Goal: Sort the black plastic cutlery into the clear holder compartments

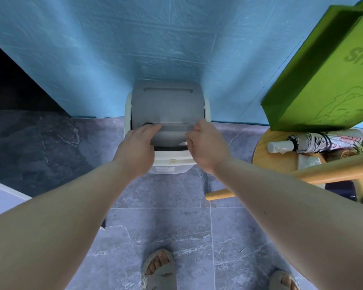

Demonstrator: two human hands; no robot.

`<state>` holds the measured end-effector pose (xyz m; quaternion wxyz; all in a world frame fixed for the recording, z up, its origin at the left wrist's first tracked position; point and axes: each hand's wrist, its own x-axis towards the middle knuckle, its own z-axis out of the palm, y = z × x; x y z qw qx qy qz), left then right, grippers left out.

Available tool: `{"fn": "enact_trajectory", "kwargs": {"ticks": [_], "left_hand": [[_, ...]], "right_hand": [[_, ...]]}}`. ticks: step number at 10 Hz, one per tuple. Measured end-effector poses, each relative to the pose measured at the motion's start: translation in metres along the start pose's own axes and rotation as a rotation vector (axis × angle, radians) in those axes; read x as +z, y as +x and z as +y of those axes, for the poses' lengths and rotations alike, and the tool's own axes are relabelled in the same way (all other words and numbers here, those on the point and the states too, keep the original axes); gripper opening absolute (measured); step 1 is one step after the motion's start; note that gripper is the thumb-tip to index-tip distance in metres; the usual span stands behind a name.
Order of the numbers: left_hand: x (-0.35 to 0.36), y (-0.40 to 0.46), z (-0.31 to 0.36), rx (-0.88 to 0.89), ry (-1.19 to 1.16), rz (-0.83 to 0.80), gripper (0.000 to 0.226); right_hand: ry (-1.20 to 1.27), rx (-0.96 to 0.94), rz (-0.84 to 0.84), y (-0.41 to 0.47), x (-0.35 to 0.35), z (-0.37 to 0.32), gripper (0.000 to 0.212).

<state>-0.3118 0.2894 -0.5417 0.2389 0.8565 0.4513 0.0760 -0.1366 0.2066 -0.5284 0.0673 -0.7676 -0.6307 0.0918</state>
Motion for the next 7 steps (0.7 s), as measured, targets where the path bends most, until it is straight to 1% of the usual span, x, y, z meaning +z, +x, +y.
{"fn": "enact_trajectory", "kwargs": {"ticks": [1, 2, 3, 4, 5, 6, 7], "left_hand": [[0.0, 0.0, 0.001, 0.021, 0.012, 0.011, 0.061], [0.001, 0.001, 0.001, 0.023, 0.024, 0.016, 0.063], [0.002, -0.001, 0.003, 0.014, 0.035, 0.006, 0.064], [-0.001, -0.002, 0.007, 0.003, 0.042, 0.0, 0.063], [-0.005, -0.005, 0.013, 0.004, 0.051, -0.013, 0.06], [-0.015, -0.013, 0.026, 0.001, 0.045, -0.038, 0.055], [-0.034, -0.026, 0.046, 0.025, 0.011, 0.004, 0.054]], "right_hand": [[0.119, 0.085, 0.003, 0.006, 0.0, -0.004, 0.019], [0.088, 0.027, -0.159, 0.007, 0.001, -0.01, 0.025], [0.075, -0.042, -0.16, 0.003, 0.003, -0.006, 0.034], [0.055, -0.023, -0.125, 0.002, -0.003, 0.0, 0.039], [0.074, 0.02, -0.008, -0.004, -0.009, 0.002, 0.045], [0.182, 0.07, 0.089, -0.019, -0.023, -0.004, 0.047], [0.208, 0.159, 0.125, -0.039, -0.043, -0.01, 0.052]]}}
